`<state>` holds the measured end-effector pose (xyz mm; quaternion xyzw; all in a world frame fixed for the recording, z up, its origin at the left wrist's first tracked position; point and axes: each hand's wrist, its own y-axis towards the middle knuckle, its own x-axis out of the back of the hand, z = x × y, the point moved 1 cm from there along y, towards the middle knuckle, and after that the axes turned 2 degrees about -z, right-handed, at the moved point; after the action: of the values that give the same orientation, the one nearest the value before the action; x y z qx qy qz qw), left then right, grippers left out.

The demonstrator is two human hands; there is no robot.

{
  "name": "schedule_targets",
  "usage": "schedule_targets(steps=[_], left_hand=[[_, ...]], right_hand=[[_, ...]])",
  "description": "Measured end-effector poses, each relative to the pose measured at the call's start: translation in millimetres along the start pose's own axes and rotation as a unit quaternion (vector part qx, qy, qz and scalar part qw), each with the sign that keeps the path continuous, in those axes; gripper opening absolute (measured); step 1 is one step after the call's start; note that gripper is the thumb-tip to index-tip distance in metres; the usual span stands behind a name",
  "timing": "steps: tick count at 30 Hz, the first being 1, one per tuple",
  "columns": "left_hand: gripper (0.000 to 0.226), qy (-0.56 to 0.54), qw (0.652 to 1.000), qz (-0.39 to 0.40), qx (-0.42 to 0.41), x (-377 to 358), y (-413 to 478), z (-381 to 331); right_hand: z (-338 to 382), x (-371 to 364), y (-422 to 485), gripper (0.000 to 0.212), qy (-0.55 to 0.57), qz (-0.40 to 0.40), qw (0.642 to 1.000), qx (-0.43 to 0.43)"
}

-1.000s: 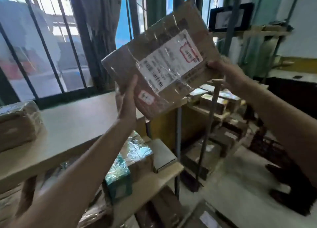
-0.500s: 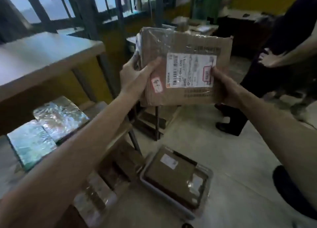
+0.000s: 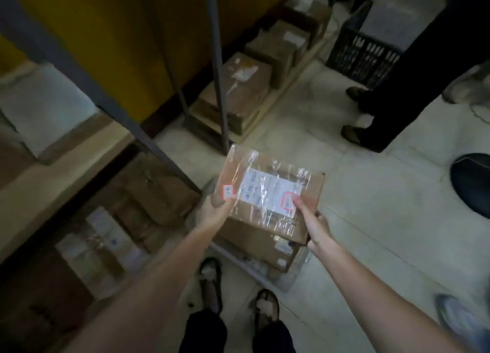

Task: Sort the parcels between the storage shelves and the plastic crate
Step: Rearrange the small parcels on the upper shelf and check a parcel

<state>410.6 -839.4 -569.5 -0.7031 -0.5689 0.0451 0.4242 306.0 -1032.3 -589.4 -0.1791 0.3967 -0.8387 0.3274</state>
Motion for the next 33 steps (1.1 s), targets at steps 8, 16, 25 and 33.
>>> schedule_targets(steps=[8,16,25,33], left_hand=[[0.062,-0.186,0.975,-0.015,0.123,-50,133,135],[0.083,-0.189,0.979,0.019,0.080,-63,208,157],[0.097,-0.033,0.994,0.075,-0.075,-76,240,141],[0.098,0.124,0.976,0.107,-0.144,-65,253,144]], right_hand=[[-106,-50,110,0.117,-0.024,-0.013,0.997,-0.077],[-130,-84,180,0.076,0.024,-0.009,0.996,-0.088],[-130,-103,220,0.047,-0.077,0.004,0.996,-0.053],[-119,-103,229,0.092,-0.270,-0.052,0.938,0.210]])
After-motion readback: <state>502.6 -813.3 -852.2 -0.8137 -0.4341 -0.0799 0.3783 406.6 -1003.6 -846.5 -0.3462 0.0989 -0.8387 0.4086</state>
